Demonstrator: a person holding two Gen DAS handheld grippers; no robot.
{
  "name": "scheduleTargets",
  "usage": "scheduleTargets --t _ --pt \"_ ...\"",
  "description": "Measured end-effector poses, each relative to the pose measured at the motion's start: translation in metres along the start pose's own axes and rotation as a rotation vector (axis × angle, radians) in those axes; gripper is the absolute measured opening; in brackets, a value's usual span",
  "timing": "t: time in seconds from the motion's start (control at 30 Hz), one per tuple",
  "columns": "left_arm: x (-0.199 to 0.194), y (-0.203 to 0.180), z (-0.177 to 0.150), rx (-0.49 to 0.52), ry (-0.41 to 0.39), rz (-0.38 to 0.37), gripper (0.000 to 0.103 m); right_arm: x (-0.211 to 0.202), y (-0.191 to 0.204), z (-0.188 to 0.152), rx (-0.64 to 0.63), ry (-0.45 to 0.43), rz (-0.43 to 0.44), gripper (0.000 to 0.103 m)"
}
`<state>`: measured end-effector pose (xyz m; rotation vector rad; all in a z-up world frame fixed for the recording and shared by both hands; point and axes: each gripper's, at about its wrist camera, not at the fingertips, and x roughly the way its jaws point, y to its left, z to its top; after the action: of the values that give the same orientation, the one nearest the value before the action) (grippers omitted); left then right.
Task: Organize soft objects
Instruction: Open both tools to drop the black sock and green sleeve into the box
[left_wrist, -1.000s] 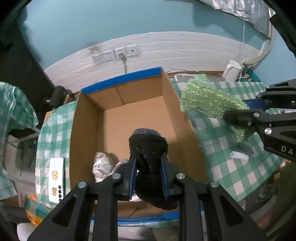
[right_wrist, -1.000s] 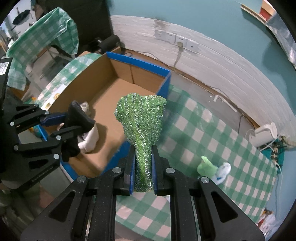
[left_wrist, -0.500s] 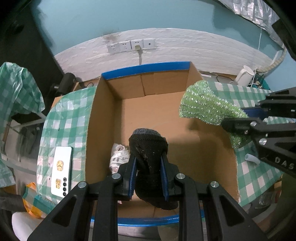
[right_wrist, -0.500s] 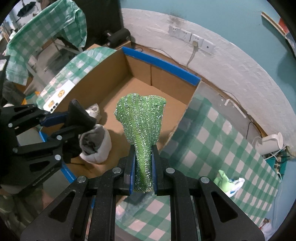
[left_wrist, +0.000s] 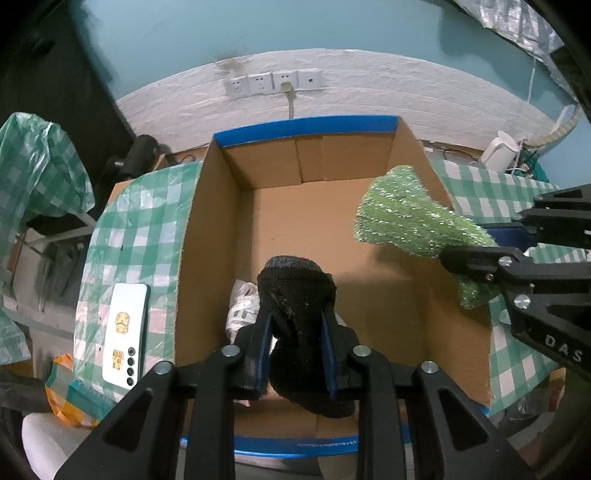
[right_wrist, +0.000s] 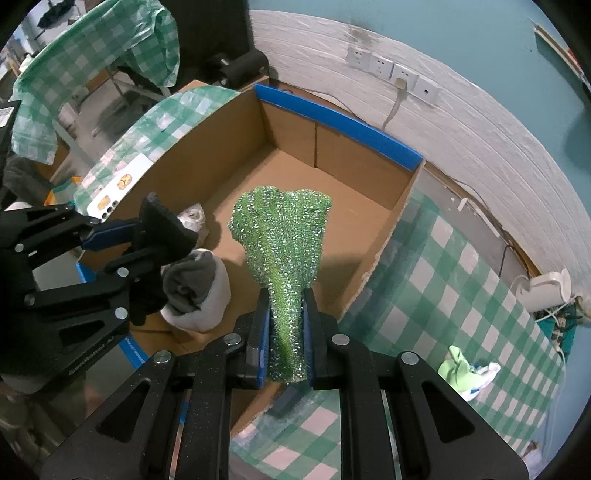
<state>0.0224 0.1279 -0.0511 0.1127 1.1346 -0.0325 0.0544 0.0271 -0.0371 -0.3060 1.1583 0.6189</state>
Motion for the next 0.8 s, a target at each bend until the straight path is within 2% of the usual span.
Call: scheduleTargets --t 0.07,0.1,0.23,0.3,0.5,0.8 --pt "0.002 0.001 0.0 -0.009 0.005 0.013 0.03 0.001 0.001 -0.001 0.002 -0.005 -0.007 0.021" --pt "0.003 0.002 0.0 -0.015 0.009 0.013 0.03 0.001 0.001 0.0 0.003 -0.007 -0.012 0.028" --pt "0.003 0.006 0.001 -0.035 0.006 0.011 0.043 -0.001 0.001 -0.002 -0.001 -0.019 -0.024 0.04" --pt "0.0 0.007 0.002 -0.039 -0.004 0.012 0.044 -0.002 0.001 -0.002 -0.002 -0.025 -0.021 0.048" --pt "-0.003 0.002 0.002 -0.027 -0.015 0.006 0.048 -0.007 -0.001 -0.004 -0.002 -0.041 -0.027 0.051" --pt "-0.008 -0.007 0.003 -0.007 -0.026 -0.003 0.049 -0.013 -0.008 -0.009 0.018 -0.049 -0.035 0.051"
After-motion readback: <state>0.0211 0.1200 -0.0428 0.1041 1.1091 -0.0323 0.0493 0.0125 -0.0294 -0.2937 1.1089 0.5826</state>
